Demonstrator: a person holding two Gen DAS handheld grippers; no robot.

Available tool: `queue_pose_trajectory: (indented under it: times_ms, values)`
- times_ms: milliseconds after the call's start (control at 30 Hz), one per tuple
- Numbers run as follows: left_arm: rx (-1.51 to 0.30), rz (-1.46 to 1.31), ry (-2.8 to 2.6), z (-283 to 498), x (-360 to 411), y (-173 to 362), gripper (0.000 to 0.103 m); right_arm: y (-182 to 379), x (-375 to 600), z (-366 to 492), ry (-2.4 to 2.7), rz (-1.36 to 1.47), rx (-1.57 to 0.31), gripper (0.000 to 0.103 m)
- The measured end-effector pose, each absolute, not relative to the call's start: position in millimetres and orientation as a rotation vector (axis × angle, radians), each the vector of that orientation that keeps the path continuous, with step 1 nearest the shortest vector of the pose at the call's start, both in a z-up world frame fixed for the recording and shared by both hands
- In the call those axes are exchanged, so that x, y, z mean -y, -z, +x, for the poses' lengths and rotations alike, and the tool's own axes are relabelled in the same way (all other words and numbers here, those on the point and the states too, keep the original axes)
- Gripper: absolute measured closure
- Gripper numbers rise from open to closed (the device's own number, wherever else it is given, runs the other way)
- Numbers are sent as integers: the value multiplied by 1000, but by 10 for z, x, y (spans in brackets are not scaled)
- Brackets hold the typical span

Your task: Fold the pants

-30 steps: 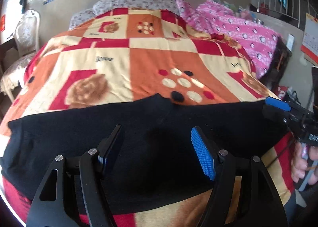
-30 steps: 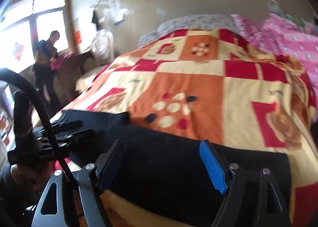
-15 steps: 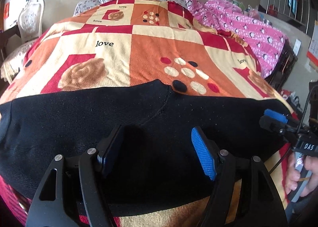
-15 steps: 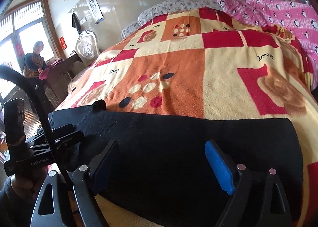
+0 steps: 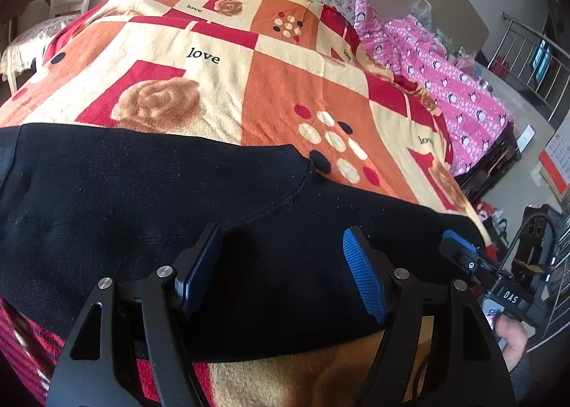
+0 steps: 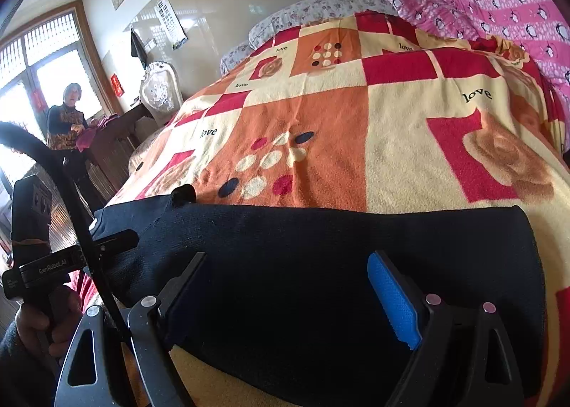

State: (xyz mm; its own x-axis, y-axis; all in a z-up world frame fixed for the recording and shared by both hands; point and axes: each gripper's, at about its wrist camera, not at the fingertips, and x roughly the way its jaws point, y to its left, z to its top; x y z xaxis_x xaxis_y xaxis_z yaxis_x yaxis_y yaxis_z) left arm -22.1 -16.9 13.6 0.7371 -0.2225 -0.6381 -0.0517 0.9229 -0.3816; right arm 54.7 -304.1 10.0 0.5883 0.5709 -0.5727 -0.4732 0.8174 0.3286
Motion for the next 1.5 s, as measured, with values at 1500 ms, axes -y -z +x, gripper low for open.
queue_pose_trajectory:
  times_ms: [1500]
  values:
    - [-672, -385, 93, -165, 272, -61, 19, -137, 3011, 498, -463, 347, -726, 0]
